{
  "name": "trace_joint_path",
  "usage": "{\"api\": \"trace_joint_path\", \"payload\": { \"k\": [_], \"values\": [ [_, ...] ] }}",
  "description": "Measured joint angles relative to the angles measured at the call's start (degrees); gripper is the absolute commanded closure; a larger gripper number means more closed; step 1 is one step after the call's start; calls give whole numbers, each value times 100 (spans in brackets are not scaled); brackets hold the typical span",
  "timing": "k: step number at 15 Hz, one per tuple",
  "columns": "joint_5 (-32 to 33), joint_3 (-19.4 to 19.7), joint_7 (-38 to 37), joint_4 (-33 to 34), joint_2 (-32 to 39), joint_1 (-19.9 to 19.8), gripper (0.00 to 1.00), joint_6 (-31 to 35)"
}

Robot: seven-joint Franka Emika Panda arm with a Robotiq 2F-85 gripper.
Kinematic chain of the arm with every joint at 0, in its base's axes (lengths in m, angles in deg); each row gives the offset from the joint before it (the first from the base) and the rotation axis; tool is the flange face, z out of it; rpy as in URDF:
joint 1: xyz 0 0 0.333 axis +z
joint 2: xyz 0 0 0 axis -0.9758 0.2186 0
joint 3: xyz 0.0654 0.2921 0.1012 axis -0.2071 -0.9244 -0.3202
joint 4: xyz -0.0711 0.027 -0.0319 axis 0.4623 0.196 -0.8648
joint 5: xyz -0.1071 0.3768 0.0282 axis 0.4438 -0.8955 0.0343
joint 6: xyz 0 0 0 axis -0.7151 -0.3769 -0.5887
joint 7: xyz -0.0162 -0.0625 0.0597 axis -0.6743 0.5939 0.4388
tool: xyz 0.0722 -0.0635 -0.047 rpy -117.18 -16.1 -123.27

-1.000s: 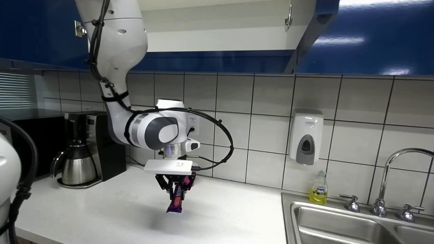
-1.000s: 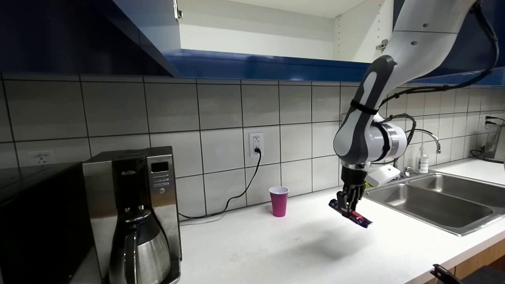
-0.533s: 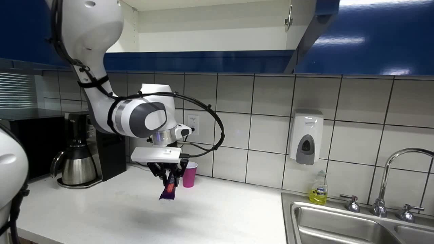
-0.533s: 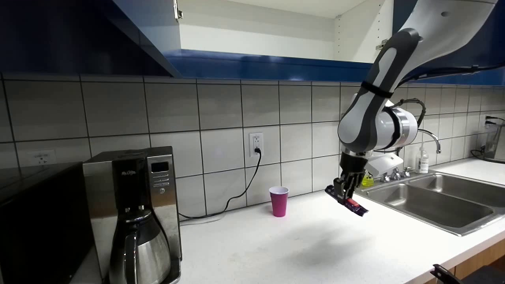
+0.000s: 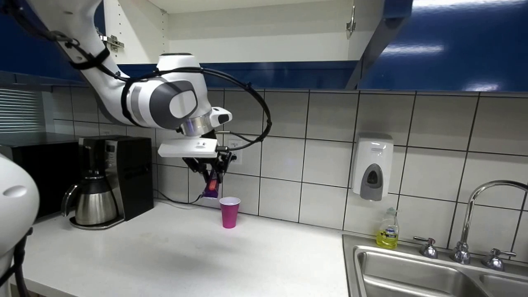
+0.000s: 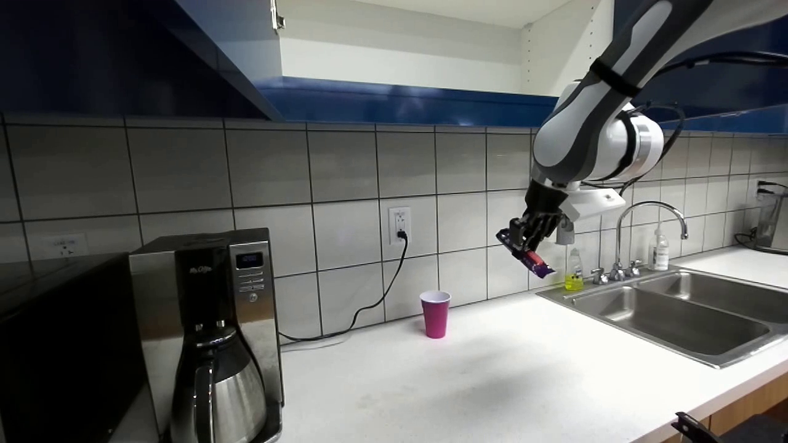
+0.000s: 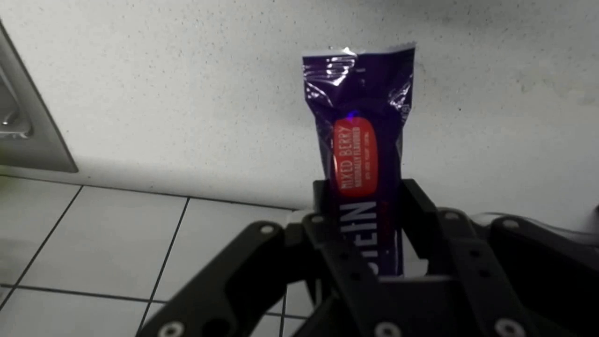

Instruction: Put the candy bar in the open cabinet

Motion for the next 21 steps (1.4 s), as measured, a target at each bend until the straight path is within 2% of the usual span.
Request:
{"api": "trace_joint_path", "payload": {
  "k": [11, 21],
  "values": [
    [4, 132, -170, -9, -1724, 158, 85, -1128],
    [4, 127, -339, -4, -2908, 389, 85, -1948]
  ]
}}
